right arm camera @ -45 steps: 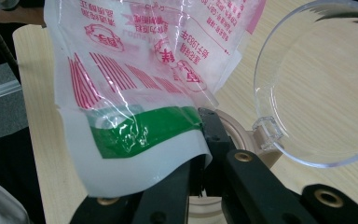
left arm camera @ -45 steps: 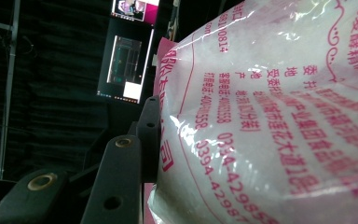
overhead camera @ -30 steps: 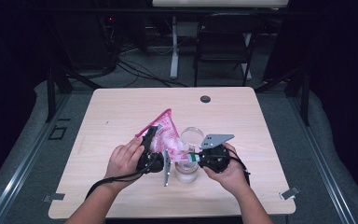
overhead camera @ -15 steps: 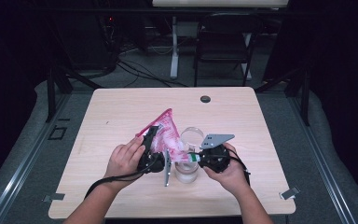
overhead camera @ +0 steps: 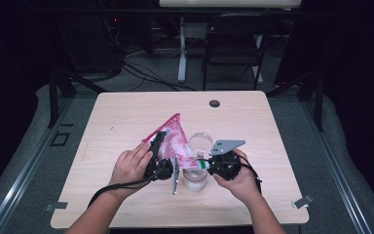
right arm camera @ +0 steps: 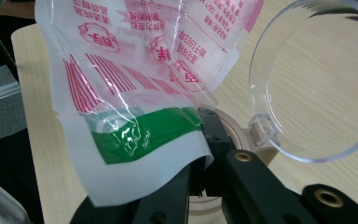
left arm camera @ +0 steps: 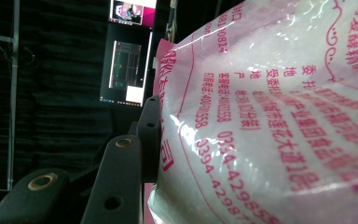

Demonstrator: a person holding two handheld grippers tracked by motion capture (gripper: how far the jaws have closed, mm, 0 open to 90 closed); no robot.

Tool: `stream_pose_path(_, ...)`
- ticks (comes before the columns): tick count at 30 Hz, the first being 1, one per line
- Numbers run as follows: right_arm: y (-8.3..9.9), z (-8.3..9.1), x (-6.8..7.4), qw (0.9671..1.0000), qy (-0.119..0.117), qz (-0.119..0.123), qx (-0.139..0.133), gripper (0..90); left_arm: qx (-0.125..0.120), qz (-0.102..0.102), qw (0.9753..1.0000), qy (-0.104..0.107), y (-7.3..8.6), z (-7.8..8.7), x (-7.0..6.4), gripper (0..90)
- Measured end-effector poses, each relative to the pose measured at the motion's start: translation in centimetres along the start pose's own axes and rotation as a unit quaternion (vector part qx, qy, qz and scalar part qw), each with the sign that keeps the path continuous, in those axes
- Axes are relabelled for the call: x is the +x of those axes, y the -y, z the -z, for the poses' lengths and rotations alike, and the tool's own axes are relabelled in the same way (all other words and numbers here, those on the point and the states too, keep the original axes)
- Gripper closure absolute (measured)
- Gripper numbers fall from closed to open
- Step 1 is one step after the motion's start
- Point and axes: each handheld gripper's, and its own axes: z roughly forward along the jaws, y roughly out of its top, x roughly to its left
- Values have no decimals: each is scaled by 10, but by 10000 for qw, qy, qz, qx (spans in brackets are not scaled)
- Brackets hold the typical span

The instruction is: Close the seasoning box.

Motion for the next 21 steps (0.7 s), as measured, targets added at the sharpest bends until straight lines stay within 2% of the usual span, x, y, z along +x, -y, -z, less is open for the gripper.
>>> stream_pose_path(21,1,1,-2,10000,23,-21,3,898,-33,-32,10000,-31,-4,1,1,632)
